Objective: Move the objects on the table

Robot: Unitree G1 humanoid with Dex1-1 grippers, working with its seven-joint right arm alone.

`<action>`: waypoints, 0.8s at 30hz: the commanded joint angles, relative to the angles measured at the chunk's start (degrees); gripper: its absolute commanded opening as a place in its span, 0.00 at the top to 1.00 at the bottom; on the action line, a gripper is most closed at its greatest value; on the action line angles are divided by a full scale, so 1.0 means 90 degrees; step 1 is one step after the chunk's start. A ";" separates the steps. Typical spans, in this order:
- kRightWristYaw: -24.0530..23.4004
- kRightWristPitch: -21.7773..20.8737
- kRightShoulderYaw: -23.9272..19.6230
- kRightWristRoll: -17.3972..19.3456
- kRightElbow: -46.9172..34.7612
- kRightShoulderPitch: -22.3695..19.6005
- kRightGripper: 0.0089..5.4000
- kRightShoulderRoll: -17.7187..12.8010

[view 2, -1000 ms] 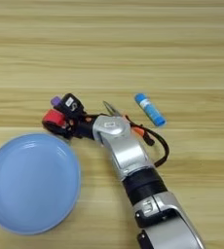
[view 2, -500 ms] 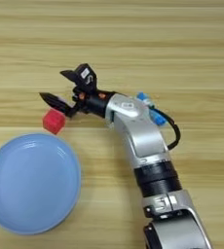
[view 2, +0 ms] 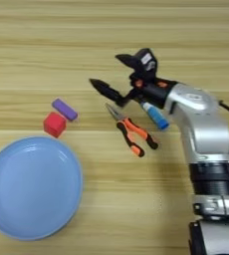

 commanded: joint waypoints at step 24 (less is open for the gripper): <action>0.0083 -0.2035 -0.0242 -0.0811 0.3762 -0.0674 0.01 -0.1149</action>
